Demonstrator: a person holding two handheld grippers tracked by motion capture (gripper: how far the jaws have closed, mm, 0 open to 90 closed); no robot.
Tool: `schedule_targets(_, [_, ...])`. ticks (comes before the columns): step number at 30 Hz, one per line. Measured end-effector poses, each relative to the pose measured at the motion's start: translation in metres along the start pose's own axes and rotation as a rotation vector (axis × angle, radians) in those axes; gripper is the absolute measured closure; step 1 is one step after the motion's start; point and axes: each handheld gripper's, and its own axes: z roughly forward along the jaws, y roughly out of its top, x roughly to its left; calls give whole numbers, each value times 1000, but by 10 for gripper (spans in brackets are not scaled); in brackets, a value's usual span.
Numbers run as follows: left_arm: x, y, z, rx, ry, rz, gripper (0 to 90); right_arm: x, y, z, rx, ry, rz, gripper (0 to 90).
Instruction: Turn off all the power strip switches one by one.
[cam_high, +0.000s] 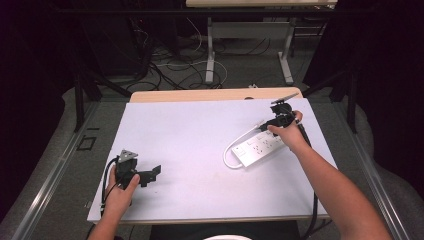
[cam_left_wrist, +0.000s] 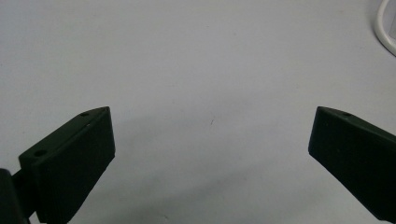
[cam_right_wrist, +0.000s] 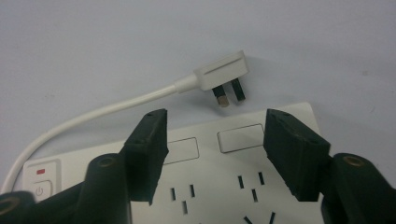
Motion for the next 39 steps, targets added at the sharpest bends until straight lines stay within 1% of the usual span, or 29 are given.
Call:
schedule_targets(2, [0, 0, 0, 5, -2, 7, 4, 3, -2, -3, -5, 3, -11, 363])
schedule_targets(3, [0, 0, 0, 3, -1, 7, 4, 5, -2, -5, 0, 13, -1, 362])
schedule_targets(4, [0, 0, 0, 5, -2, 7, 4, 7, -3, -6, 5, 17, -2, 352])
schedule_targets(5, [0, 0, 0, 5, -2, 7, 4, 9, -4, -7, 16, 19, -1, 353])
schedule_targets(6, [0, 0, 0, 4, -2, 6, 4, 13, -5, -9, 39, 33, -17, 372])
schedule_targets(9, [0, 0, -1, -4, 0, 3, 4, 16, -7, -13, 36, 38, -18, 393])
schedule_targets(10, [0, 0, 0, -15, 3, 2, 4, 17, -7, -16, 34, 40, -17, 390])
schedule_targets(13, [0, 0, 0, -15, 6, 2, 4, 19, -9, -23, 22, 29, -34, 364])
schedule_targets(14, [0, 0, 0, -16, 7, 2, 4, 20, -10, -25, 22, 30, -26, 356])
schedule_targets(15, [0, 0, -1, -13, 8, 2, 4, 20, -11, -27, 28, 41, -24, 349])
schedule_targets(16, [1, 1, -2, 3, 0, 4, 4, 19, -12, -29, 21, 46, -32, 337])
schedule_targets(17, [1, 1, -2, 2, 0, 3, 4, 18, -13, -30, 13, 45, -40, 328])
schedule_targets(18, [1, 1, -2, 2, 1, 2, 4, 19, -14, -33, 6, 60, -27, 321])
schedule_targets(20, [1, 1, -2, 1, 2, 3, 5, 19, -16, -38, -6, 65, -29, 277])
schedule_targets(21, [1, 1, -2, -1, 1, 2, 5, 18, -17, -41, -19, 59, -37, 266])
schedule_targets(22, [1, 1, -2, -1, 2, 1, 4, 18, -18, -43, -24, 70, -49, 253])
schedule_targets(23, [1, 1, -2, -1, 4, 2, 4, 17, -19, -45, -26, 67, -49, 229])
schedule_targets(24, [1, 1, -2, -5, 5, 1, 5, 16, -21, -47, -32, 77, -49, 223])
schedule_targets(26, [1, 1, -2, -7, 6, 0, 4, 13, -24, -51, -40, 80, -39, 219])
schedule_targets(27, [1, 1, -2, -7, 6, 0, 5, 12, -25, -53, -54, 82, -31, 199])
schedule_targets(28, [1, 1, -2, -7, 6, -1, 5, 10, -28, -55, -62, 83, -34, 194])
schedule_targets(29, [1, 1, -2, -7, 6, -1, 5, 8, -30, -56, -77, 98, -29, 188])
schedule_targets(30, [1, 1, -2, -7, 7, -1, 5, 7, -32, -58, -74, 91, -27, 156])
schedule_targets(31, [1, 1, -2, -7, 7, -1, 5, 6, -34, -60, -84, 84, -17, 157])
schedule_targets(32, [1, 1, -2, -7, 7, 0, 5, 5, -36, -62, -94, 84, -17, 154])
schedule_targets(34, [1, 1, -3, 0, 7, 3, 5, 4, -40, -67, -111, 84, -26, 134])
schedule_targets(35, [1, 0, -2, -20, 13, -2, 5, 4, -43, -69, -127, 75, -34, 113])
schedule_targets(36, [1, 0, -2, -22, 13, -2, 4, 3, -45, -71, -138, 77, -51, 103])
schedule_targets(39, [1, 0, -2, -22, 14, -2, 4, 4, -54, -79, -167, 71, -77, 103])
